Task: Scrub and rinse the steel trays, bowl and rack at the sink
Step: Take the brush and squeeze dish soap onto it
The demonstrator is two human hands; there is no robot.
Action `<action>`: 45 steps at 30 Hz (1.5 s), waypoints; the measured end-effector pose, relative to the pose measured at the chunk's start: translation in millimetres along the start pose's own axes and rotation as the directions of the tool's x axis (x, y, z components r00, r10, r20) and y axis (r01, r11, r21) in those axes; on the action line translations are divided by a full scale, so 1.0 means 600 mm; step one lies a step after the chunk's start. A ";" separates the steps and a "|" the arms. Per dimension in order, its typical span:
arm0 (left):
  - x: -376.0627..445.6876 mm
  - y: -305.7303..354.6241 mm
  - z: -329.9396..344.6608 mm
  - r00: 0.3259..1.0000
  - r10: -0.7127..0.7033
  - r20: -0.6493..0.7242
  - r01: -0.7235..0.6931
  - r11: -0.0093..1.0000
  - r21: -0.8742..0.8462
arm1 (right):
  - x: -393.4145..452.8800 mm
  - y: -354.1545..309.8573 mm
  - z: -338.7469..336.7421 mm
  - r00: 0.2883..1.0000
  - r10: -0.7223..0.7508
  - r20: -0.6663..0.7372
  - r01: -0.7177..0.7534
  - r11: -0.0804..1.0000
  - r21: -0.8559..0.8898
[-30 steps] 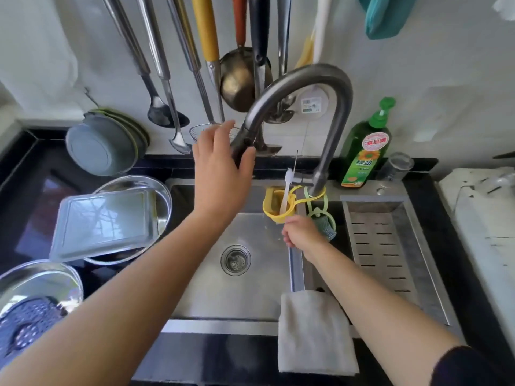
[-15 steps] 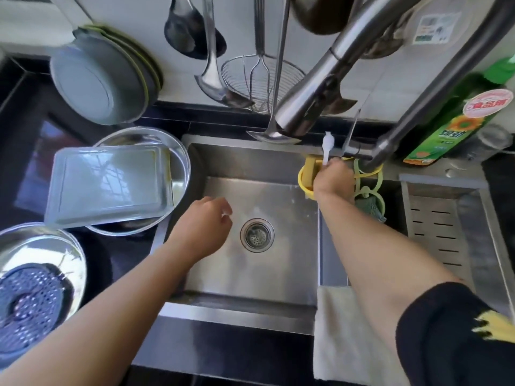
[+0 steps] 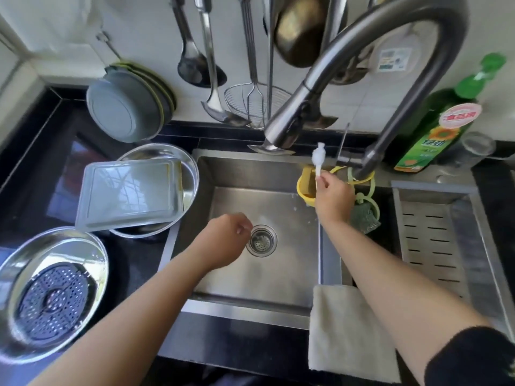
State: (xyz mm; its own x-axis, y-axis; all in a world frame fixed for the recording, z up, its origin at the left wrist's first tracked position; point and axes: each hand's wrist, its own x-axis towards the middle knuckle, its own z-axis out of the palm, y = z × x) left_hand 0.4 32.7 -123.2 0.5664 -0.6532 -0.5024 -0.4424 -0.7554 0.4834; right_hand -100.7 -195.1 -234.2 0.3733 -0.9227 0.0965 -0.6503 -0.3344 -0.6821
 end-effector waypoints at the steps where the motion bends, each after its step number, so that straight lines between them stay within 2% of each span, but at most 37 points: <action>1: -0.005 0.019 0.008 1.000 0.018 0.011 -0.018 1.000 -0.021 | -0.018 -0.004 -0.024 0.999 -0.048 -0.012 0.049 0.998 0.051; 3: -0.016 0.071 0.024 0.998 0.067 -0.002 -0.067 0.995 -0.079 | -0.042 -0.014 -0.086 0.999 -0.053 0.000 0.052 0.980 0.194; 5: -0.024 0.140 0.038 0.986 0.138 -0.089 -0.156 0.960 -0.232 | -0.058 -0.028 -0.166 0.996 -0.054 0.066 0.029 0.942 0.335; 8: -0.027 0.263 0.055 0.959 0.233 -0.159 -0.282 0.807 -0.518 | -0.068 -0.045 -0.281 0.953 -0.131 0.272 0.010 0.915 0.404; 10: -0.018 0.341 0.069 0.966 0.240 -0.092 -0.243 0.737 -0.631 | -0.057 -0.037 -0.331 0.914 -0.091 0.396 -0.080 0.915 0.396; 12: 0.000 0.403 0.086 0.982 0.191 0.005 -0.133 0.701 -0.700 | -0.026 -0.011 -0.373 0.855 -0.040 0.517 -0.147 0.937 0.317; 14: 0.025 0.440 0.098 0.994 0.088 0.066 -0.021 0.741 -0.671 | 0.016 0.023 -0.420 0.783 -0.012 0.621 -0.149 0.967 0.206; 15: 0.040 0.451 0.102 0.995 0.046 0.092 0.019 0.796 -0.605 | 0.043 0.040 -0.444 0.790 0.018 0.613 -0.144 0.977 0.157; 17: 0.068 0.468 0.107 0.986 0.025 0.163 0.064 0.852 -0.520 | 0.110 0.067 -0.485 0.864 0.072 0.498 -0.119 0.991 0.064; 19: 0.090 0.496 0.109 0.982 0.011 0.191 0.106 0.799 -0.592 | 0.183 0.072 -0.508 0.929 0.057 0.365 -0.053 0.998 -0.022; 22: 0.120 0.555 0.106 0.997 0.061 0.046 -0.014 0.737 -0.676 | 0.282 0.036 -0.509 0.980 -0.057 0.192 0.074 0.993 -0.086; 24: 0.132 0.600 0.104 0.995 0.099 0.028 -0.049 0.698 -0.715 | 0.339 0.011 -0.498 0.984 -0.119 0.131 0.130 0.988 -0.085; 28: 0.154 0.648 0.101 0.991 0.054 0.122 0.055 0.666 -0.744 | 0.398 0.003 -0.462 0.933 -0.094 0.346 0.107 0.994 -0.018; 33: 0.170 0.647 0.106 0.992 0.016 0.124 0.097 0.535 -0.839 | 0.403 0.016 -0.468 0.915 -0.053 0.400 -0.016 0.986 0.168; 45: 0.171 0.658 0.109 0.992 0.084 0.091 0.039 0.485 -0.873 | 0.395 0.013 -0.471 0.906 -0.042 0.422 -0.033 0.985 0.169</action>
State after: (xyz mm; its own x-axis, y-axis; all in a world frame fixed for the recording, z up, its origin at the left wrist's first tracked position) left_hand -161.8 -335.6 -30.9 0.4617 -0.7165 -0.5229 0.4146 -0.3468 0.8413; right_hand -204.1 -470.8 -11.6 0.6448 -0.7404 -0.1897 -0.5410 -0.2669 -0.7976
